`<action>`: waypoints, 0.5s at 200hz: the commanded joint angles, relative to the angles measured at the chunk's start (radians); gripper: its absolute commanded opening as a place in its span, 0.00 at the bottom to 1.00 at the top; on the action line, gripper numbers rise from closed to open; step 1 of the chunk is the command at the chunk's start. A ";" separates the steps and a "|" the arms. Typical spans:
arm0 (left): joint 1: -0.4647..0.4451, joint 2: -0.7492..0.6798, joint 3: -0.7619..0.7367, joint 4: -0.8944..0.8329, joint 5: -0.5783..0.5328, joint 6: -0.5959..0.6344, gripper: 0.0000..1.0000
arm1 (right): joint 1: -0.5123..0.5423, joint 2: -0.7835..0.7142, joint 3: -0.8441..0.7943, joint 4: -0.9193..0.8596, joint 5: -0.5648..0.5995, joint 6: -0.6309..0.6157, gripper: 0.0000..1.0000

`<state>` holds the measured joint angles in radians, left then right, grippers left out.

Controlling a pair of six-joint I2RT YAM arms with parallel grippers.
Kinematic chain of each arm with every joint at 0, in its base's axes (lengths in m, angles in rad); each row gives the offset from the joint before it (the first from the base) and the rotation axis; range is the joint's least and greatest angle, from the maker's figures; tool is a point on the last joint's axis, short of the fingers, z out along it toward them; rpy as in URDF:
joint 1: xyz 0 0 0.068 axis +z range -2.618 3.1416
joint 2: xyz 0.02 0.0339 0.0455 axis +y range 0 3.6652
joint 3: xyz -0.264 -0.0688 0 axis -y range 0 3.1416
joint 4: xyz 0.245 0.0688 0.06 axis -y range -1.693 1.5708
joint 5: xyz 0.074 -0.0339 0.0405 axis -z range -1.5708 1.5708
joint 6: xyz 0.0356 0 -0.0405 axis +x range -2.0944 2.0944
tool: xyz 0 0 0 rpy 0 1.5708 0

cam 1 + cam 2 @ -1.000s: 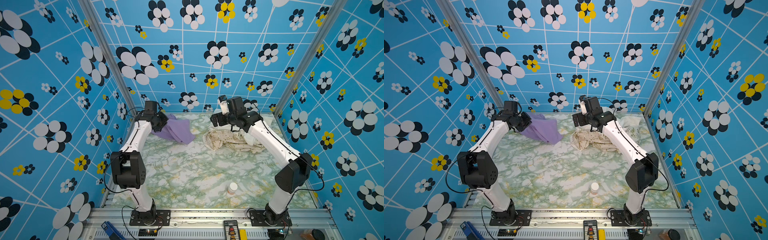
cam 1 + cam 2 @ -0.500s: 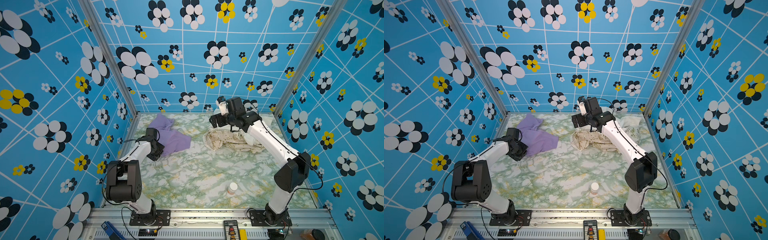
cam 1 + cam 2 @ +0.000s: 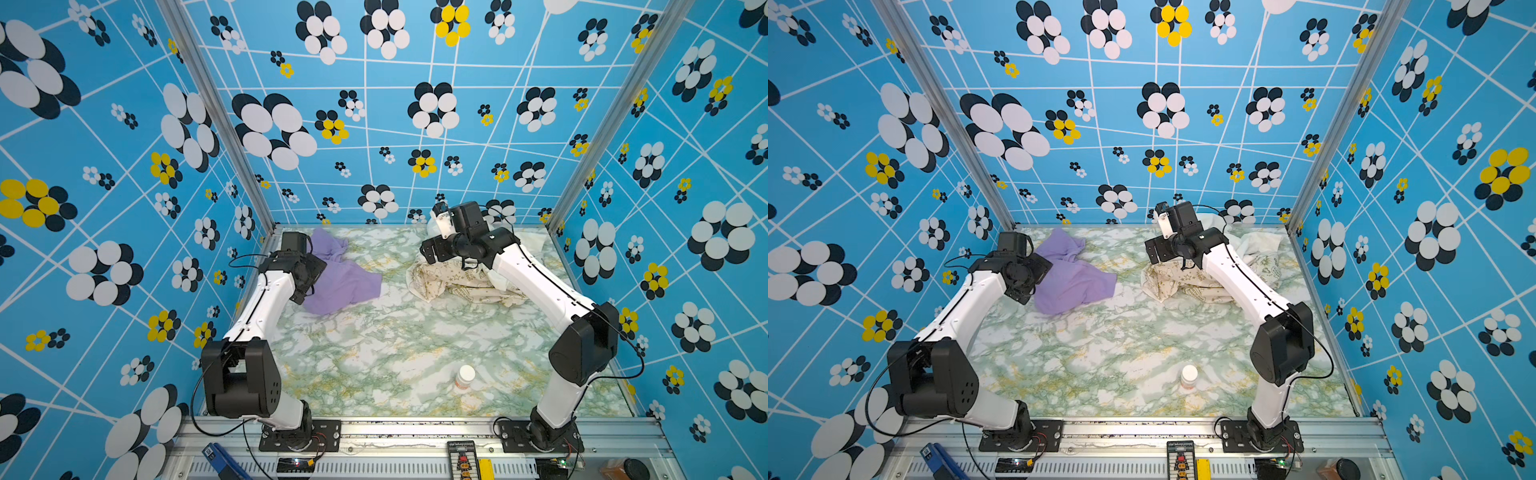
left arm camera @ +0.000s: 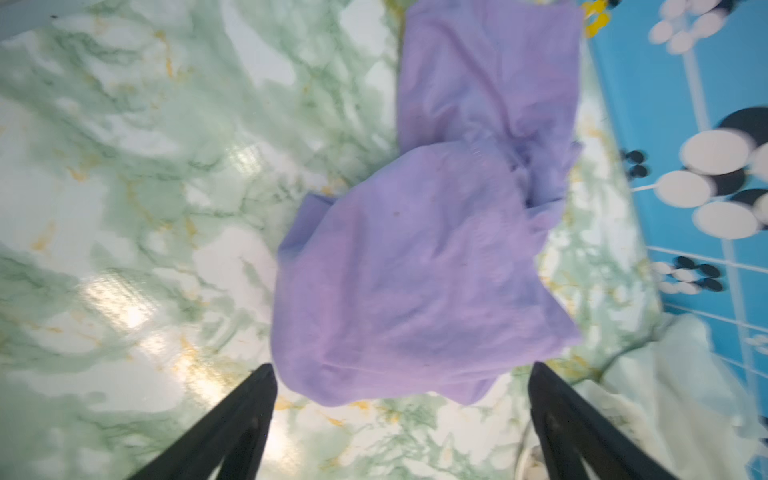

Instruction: Pick out a specific cloth from the pile

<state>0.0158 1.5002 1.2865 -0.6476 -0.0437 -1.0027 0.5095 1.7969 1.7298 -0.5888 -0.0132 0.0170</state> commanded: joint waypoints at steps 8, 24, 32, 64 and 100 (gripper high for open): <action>-0.018 0.025 0.084 0.060 0.041 0.004 0.99 | -0.008 -0.069 -0.043 0.032 0.007 -0.009 0.99; -0.033 0.078 0.115 0.091 0.088 -0.006 0.99 | -0.011 -0.080 -0.053 0.038 0.010 -0.008 0.99; -0.041 0.109 0.128 0.100 0.111 -0.013 0.99 | -0.009 -0.084 -0.055 0.040 0.011 -0.008 0.99; -0.072 0.228 0.129 0.149 0.177 -0.048 0.99 | -0.013 -0.092 -0.055 0.039 0.015 -0.006 0.99; -0.101 0.348 0.081 0.229 0.221 -0.065 0.99 | -0.014 -0.097 -0.052 0.026 0.027 -0.006 0.99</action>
<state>-0.0685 1.7939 1.4033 -0.4747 0.1246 -1.0473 0.5011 1.7302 1.6817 -0.5648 -0.0063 0.0143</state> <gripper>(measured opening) 0.992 0.991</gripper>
